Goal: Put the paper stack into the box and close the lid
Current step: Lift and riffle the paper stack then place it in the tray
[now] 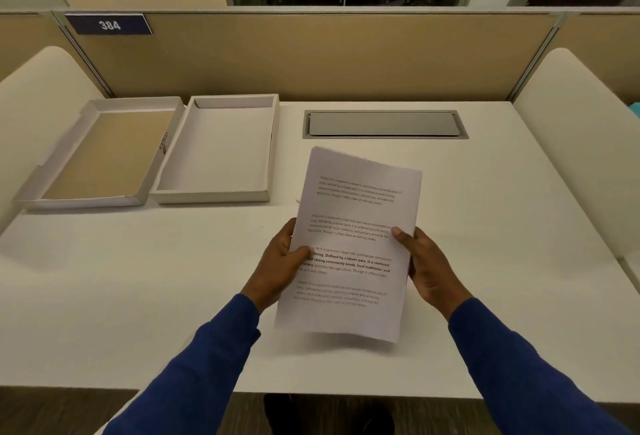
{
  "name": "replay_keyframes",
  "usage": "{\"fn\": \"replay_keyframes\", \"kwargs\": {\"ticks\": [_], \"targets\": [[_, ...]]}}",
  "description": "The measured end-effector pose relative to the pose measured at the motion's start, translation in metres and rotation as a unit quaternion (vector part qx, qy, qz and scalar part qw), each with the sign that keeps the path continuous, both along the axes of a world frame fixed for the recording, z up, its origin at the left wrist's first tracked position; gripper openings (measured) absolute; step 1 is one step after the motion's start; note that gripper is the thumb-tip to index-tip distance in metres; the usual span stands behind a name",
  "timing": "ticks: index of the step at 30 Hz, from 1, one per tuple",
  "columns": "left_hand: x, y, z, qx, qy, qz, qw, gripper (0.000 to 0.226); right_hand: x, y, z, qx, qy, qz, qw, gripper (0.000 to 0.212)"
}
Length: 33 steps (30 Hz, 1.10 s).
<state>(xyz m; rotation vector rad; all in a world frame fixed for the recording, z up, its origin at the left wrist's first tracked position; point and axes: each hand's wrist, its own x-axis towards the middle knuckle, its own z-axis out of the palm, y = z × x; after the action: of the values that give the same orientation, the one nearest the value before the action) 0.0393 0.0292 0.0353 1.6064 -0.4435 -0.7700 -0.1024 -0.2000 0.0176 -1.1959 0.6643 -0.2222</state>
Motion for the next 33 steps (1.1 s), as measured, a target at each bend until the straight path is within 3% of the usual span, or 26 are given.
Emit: {"fn": "replay_keyframes", "kwargs": {"ticks": [4, 10, 16, 18, 23, 28, 33], "targets": [[-0.008, -0.004, 0.006, 0.006, -0.135, 0.013, 0.991, 0.044, 0.006, 0.021, 0.023, -0.11, -0.048, -0.005, 0.993, 0.035], [-0.025, -0.013, 0.011, -0.054, -0.217, 0.114, 0.968, 0.06, 0.001, 0.051, 0.037, -0.216, -0.113, -0.029, 0.969, 0.041], [-0.036, -0.017, -0.003, -0.055, -0.215, 0.156, 0.963, 0.057, -0.004, 0.06, 0.03, -0.244, -0.086, -0.058, 0.964, 0.061], [-0.029, -0.015, 0.006, -0.086, -0.194, 0.171, 0.962, 0.047, -0.002, 0.055, 0.043, -0.229, -0.106, -0.079, 0.964, 0.064], [0.0, -0.018, 0.067, -0.176, -0.136, 0.174, 0.959, 0.049, 0.011, 0.04, 0.094, -0.25, -0.15, -0.119, 0.949, 0.083], [0.016, -0.032, 0.1, -0.107, -0.109, 0.195, 0.969, 0.041, 0.026, 0.036, 0.115, -0.222, -0.115, -0.157, 0.955, 0.043], [0.016, -0.037, 0.098, -0.095, -0.098, 0.224, 0.965, 0.038, 0.027, 0.035, 0.12, -0.22, -0.085, -0.168, 0.957, 0.038]]}}
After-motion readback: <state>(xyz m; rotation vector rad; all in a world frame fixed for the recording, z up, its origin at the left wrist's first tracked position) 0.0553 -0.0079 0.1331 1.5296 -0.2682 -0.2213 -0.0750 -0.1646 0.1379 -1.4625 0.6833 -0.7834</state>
